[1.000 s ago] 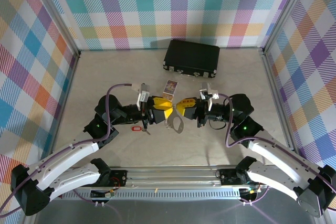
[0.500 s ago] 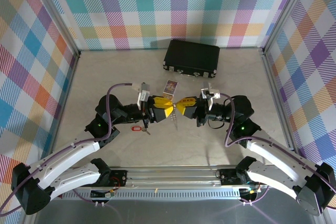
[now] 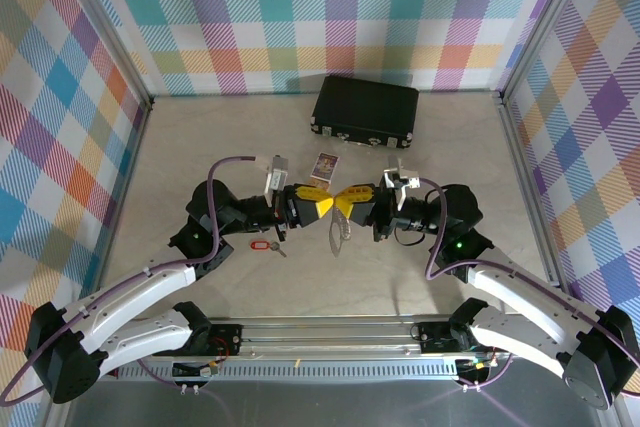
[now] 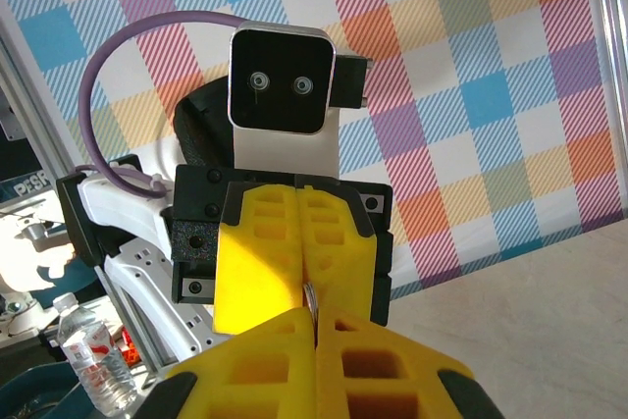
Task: Put the keys on the keyring
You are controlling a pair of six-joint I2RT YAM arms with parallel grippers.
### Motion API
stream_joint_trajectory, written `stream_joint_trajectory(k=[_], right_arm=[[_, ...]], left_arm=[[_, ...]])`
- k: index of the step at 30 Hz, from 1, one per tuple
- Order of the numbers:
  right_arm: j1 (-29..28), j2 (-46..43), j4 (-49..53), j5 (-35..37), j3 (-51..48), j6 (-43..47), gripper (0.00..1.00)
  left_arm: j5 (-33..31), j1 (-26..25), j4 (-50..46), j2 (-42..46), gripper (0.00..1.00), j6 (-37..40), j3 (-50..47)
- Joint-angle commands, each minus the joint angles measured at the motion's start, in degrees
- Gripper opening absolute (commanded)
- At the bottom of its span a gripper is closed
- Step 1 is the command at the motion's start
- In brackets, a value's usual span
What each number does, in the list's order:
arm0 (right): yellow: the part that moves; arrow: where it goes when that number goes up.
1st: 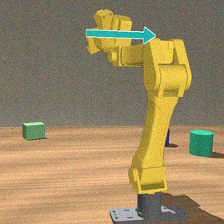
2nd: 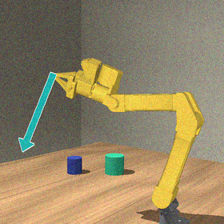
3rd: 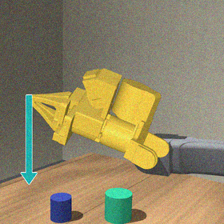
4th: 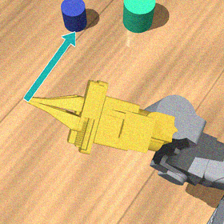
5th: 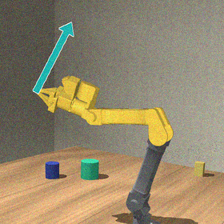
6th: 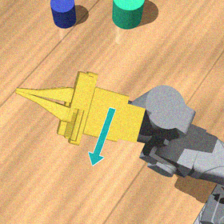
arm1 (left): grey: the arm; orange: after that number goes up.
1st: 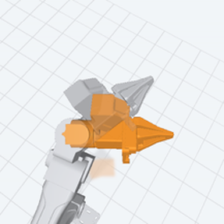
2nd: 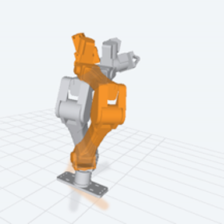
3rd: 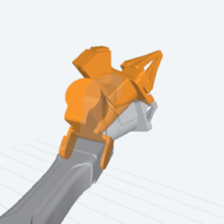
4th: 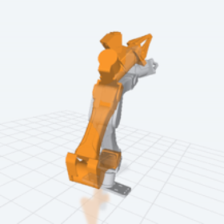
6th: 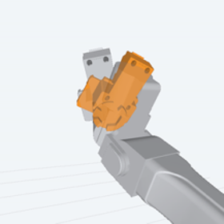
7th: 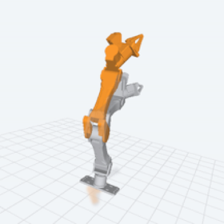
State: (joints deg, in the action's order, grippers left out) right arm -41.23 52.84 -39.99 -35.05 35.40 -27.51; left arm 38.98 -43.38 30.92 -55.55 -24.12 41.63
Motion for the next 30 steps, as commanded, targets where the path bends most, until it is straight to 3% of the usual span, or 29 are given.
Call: stream_joint_trajectory(k=[1, 6, 11, 14, 20, 30], right_arm=[[-0.25, 0.08, -3.39, 0.86, -0.26, -0.27, 0.0], [-0.24, -0.76, 2.97, 0.5, 1.24, 2.48, 0.02], [-0.25, -6.49, 28.13, 3.13, 7.07, 15.51, 0.38], [-0.27, -7.66, 42.39, 4.07, 12.17, 22.93, 0.51], [-0.25, -4.94, 56.26, 2.06, 18.83, 29.8, 0.55], [-0.25, -2.47, 60.01, -1.57, 20.48, 31.49, 0.56]], left_arm=[[1.63, -0.54, 3.24, 0.09, 0.0, -0.09, -0.27], [1.24, -0.52, -0.43, 0.64, 0.0, 2.79, 0.46], [-1.03, -0.53, -16.13, 1.86, 0.0, 13.76, 4.08], [-1.97, -0.49, -22.13, 1.98, 0.0, 17.74, 6.02], [1.1, -0.55, -24.54, 0.61, 0.0, 18.4, 7.68], [5.58, -0.97, -31.33, -0.43, 0.0, 19.5, 10.87]])
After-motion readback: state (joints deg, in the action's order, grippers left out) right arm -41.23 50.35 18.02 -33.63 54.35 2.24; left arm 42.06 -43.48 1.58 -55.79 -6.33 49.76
